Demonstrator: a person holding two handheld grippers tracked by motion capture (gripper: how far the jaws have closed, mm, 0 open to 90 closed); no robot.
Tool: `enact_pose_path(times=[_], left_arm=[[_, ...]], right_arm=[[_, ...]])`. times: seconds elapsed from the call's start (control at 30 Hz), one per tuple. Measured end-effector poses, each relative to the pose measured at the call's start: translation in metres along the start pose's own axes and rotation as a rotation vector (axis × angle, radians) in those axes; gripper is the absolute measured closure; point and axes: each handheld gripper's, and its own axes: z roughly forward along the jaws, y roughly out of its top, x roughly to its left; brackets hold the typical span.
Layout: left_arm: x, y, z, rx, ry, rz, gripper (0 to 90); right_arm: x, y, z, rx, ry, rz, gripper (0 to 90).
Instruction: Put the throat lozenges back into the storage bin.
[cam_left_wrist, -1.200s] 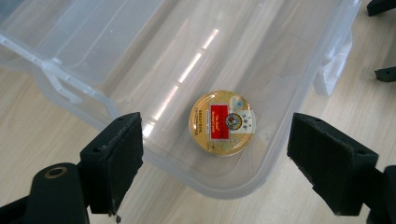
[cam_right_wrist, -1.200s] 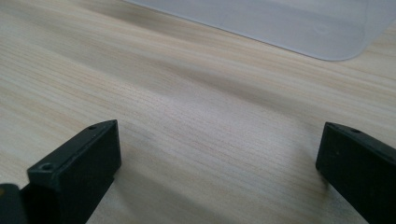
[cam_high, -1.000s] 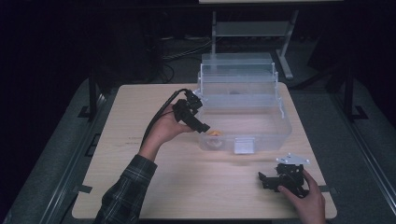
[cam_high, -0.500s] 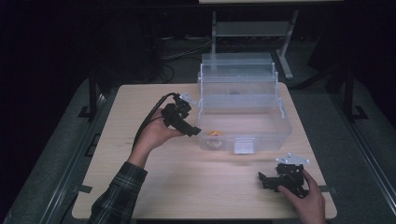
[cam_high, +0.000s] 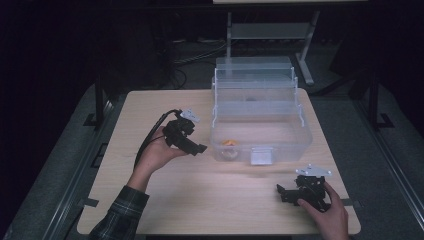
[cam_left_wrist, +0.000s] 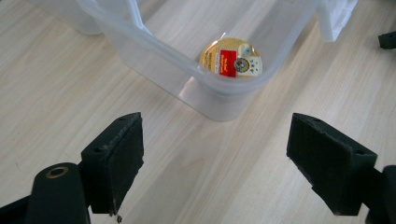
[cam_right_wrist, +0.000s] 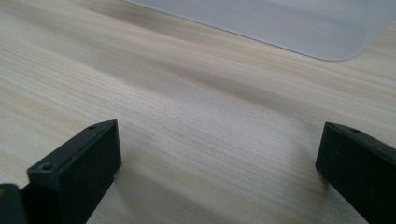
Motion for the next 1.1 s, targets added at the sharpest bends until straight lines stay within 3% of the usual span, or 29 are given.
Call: enact_pose_path(times=[0.73, 1.1], left_arm=[[-0.005, -0.062, -0.005, -0.061, 0.039, -0.040, 15.2], [-0.009, -0.096, -0.009, -0.066, 0.072, -0.067, 12.4]], right_arm=[[0.000, 0.000, 0.000, 0.000, 0.001, 0.000, 0.0], [0.000, 0.000, 0.000, 0.000, 0.000, 0.000, 0.0]])
